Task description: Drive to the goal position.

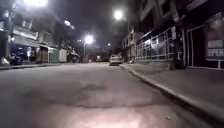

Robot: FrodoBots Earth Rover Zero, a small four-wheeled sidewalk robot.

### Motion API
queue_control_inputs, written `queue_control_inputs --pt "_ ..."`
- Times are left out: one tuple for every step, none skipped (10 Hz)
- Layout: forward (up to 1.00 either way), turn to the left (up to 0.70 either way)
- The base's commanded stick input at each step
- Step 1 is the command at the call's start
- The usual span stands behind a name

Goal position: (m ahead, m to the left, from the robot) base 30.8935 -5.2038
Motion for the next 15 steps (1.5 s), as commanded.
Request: queue_control_inputs --pt "1.0 0.0" --pt "1.0 0.0" --pt "1.0 0.0" --pt "1.0 0.0" --pt "1.0 0.0" --pt "1.0 0.0" --pt "1.0 0.0" --pt "1.0 0.0" --pt "1.0 0.0" --pt "1.0 0.0" --pt "1.0 0.0" --pt "1.0 0.0" --pt "1.0 0.0" --pt "1.0 0.0" --pt "1.0 0.0"
